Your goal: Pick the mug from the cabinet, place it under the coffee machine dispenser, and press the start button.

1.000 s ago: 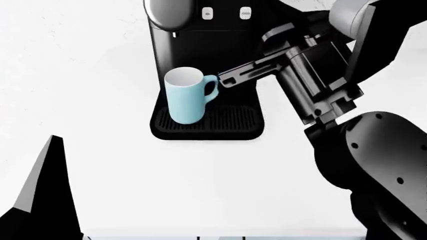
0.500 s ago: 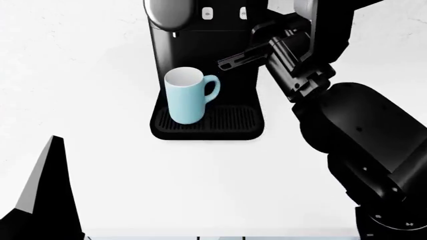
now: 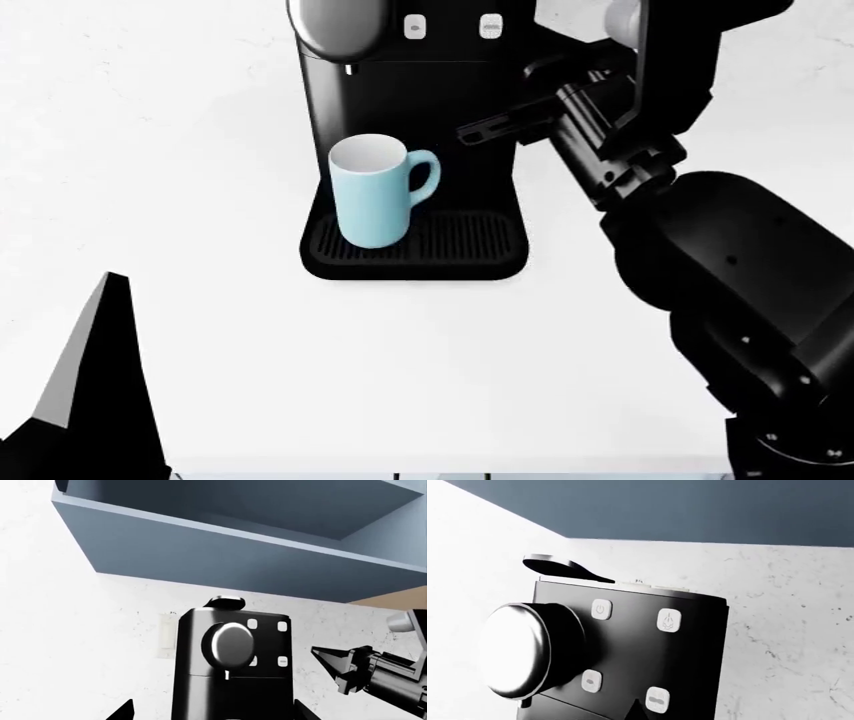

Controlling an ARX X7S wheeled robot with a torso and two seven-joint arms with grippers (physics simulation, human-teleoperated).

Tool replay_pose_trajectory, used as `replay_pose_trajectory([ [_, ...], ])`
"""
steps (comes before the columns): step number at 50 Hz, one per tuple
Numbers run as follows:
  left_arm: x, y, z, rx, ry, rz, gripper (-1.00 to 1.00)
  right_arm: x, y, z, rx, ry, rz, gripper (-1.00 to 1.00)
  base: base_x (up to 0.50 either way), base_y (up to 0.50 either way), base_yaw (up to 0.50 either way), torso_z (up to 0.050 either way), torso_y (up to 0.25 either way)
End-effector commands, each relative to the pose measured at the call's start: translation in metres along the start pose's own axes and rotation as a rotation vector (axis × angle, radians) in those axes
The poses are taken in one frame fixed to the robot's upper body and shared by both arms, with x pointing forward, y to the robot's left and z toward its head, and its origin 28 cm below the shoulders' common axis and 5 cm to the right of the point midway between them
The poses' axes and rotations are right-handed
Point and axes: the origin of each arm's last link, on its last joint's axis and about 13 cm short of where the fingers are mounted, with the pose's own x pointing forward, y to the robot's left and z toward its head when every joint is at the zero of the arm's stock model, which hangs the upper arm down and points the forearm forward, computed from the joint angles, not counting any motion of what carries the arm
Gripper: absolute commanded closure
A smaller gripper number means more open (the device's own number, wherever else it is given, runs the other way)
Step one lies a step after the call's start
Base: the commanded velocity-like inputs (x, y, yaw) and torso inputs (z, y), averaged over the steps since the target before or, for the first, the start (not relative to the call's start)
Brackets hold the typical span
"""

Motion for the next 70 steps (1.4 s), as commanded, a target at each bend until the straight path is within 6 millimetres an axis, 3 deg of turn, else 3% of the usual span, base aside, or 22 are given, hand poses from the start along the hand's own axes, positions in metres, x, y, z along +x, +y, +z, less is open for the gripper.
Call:
replay_pose_trajectory([
  [1,0.000,0.000,0.000,0.000,-0.001,-0.002,-1.00,0.001,-0.005,-0.001,-0.002,0.016,-0.018,1.00,0.00,0.00,0.00,0.000,0.000],
  [25,-0.001,0.000,0.000,0.000,0.000,0.001,-1.00,0.029,-0.007,-0.017,-0.025,0.058,-0.011,1.00,0.00,0.00,0.00,0.000,0.000],
  [49,-0.002,0.000,0.001,0.002,-0.003,-0.002,-1.00,0.036,-0.010,-0.015,-0.047,0.054,-0.023,1.00,0.00,0.00,0.00,0.000,0.000],
  [70,-0.001,0.001,-0.001,0.001,0.000,-0.001,-1.00,0.038,-0.013,-0.024,-0.047,0.084,-0.039,1.00,0.00,0.00,0.00,0.000,0.000],
])
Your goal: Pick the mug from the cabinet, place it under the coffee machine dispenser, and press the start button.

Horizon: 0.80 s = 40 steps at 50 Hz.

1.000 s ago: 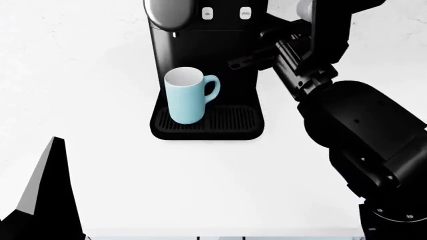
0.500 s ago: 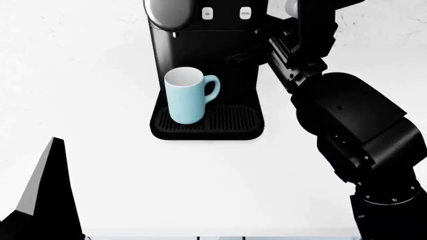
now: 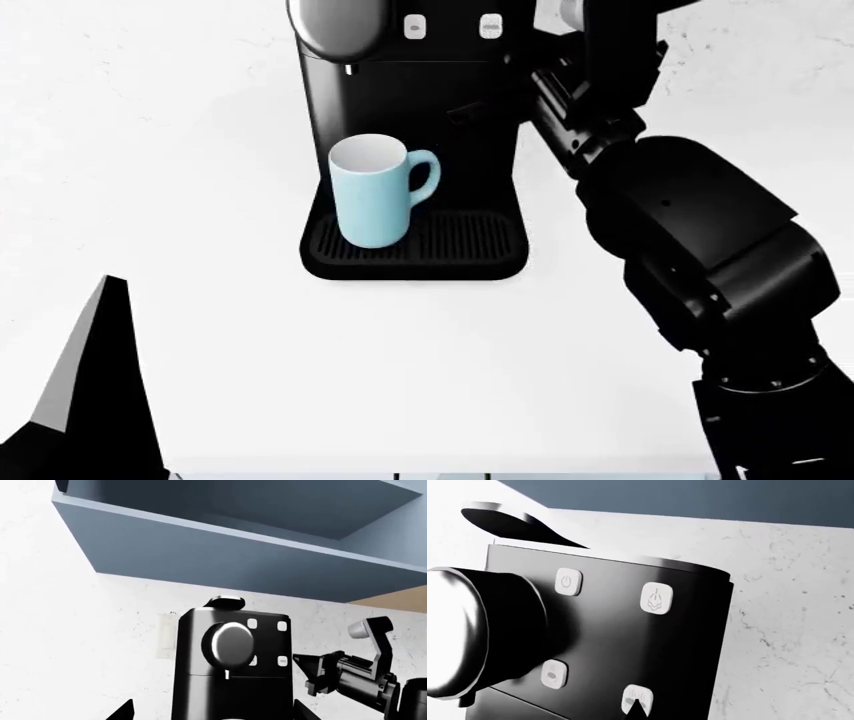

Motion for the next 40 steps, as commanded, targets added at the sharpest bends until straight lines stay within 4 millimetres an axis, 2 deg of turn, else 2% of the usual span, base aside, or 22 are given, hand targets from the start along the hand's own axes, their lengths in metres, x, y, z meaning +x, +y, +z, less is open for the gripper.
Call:
replay_pose_trajectory([
  [1,0.000,0.000,0.000,0.001,0.001,0.000,-1.00,0.001,-0.002,-0.006,-0.001,0.017,-0.013,1.00,0.00,0.00,0.00,0.000,0.000],
  [24,0.000,0.000,0.000,0.001,-0.001,0.000,-1.00,0.007,-0.001,-0.003,-0.004,0.016,-0.002,1.00,0.00,0.00,0.00,0.000,0.000],
  [40,0.000,0.001,0.000,0.002,-0.001,0.001,-1.00,0.013,-0.002,-0.009,-0.008,0.031,-0.014,1.00,0.00,0.00,0.00,0.000,0.000],
])
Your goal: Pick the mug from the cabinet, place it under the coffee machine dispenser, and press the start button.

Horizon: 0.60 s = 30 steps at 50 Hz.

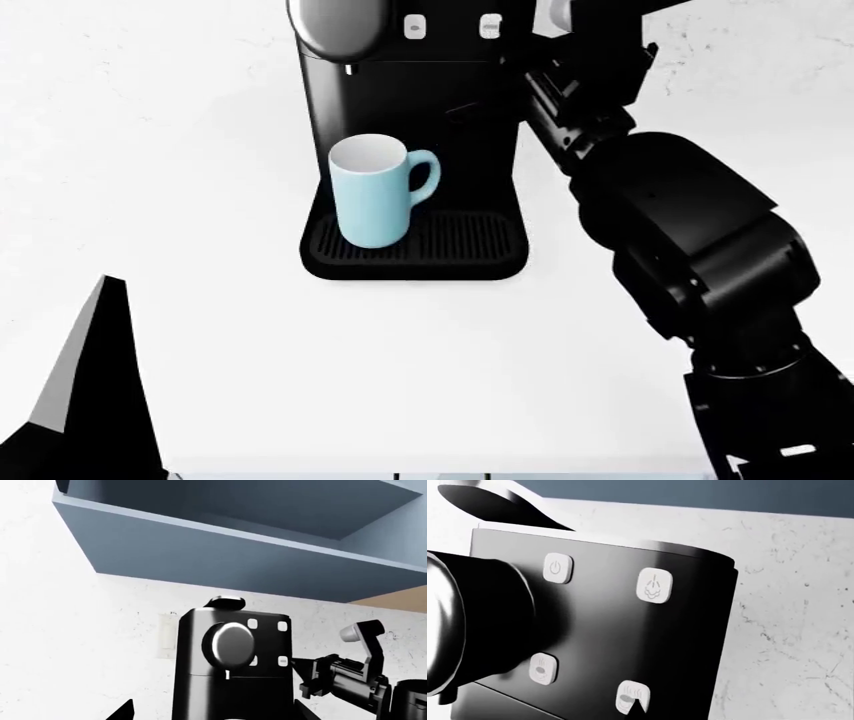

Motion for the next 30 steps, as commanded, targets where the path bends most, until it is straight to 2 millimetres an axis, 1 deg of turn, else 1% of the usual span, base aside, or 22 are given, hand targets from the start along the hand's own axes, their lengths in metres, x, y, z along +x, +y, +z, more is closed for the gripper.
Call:
replay_pose_trajectory([
  [1,0.0000,0.0002,-0.0005,0.000,0.001,0.001,-1.00,0.0040,-0.0011,-0.0027,-0.002,0.007,-0.009,1.00,0.00,0.00,0.00,0.000,0.000],
  [19,-0.0017,0.0005,-0.0005,0.001,0.001,0.004,-1.00,0.0078,0.0011,-0.0001,-0.005,0.006,0.008,1.00,0.00,0.00,0.00,0.000,0.000],
  [30,-0.0013,0.0007,-0.0002,0.001,0.000,0.003,-1.00,0.0098,0.0005,-0.0027,-0.010,0.017,0.007,1.00,0.00,0.00,0.00,0.000,0.000],
])
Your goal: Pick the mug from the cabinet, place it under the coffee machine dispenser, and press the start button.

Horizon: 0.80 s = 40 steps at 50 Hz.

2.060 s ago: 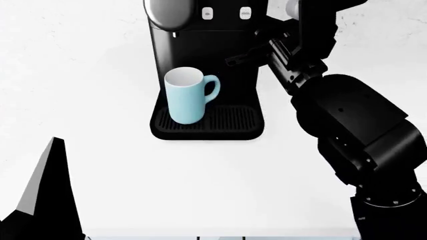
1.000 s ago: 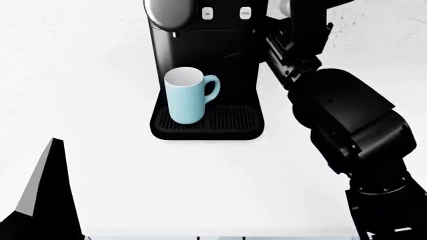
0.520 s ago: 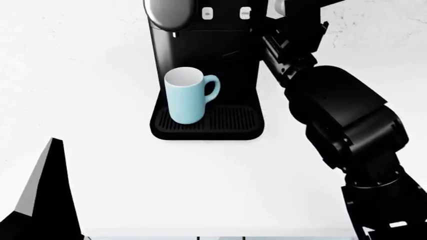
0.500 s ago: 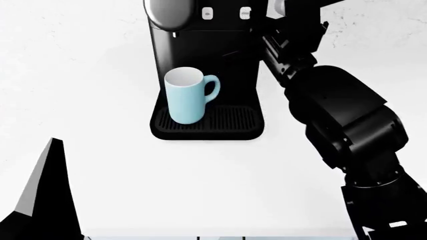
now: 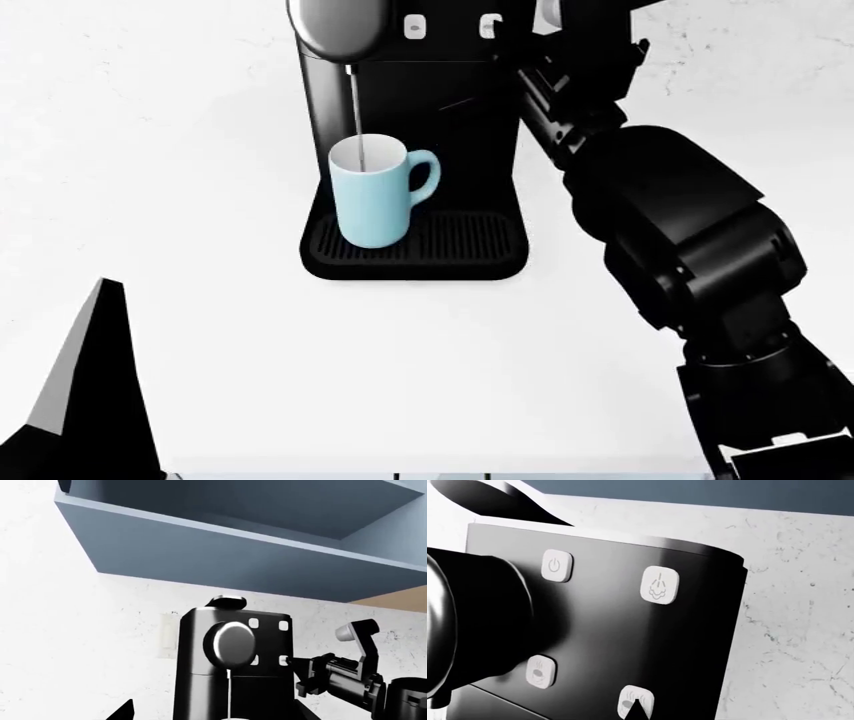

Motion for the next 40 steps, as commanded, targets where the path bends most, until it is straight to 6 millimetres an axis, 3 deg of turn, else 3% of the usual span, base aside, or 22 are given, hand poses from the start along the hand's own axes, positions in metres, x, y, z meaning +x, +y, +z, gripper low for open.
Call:
replay_pose_trajectory([
  [1,0.0003,0.0002,0.0003,0.000,-0.001,0.000,-1.00,0.0030,-0.0002,-0.0017,-0.004,0.010,0.002,1.00,0.00,0.00,0.00,0.000,0.000],
  [18,0.0007,0.0006,-0.0004,0.001,-0.001,0.001,-1.00,0.0113,0.0011,-0.0067,-0.014,0.026,0.004,1.00,0.00,0.00,0.00,0.000,-0.002],
  [40,-0.0002,0.0005,0.0004,0.004,-0.002,0.001,-1.00,0.0032,-0.0023,-0.0068,-0.019,0.027,-0.009,1.00,0.00,0.00,0.00,0.000,-0.003],
])
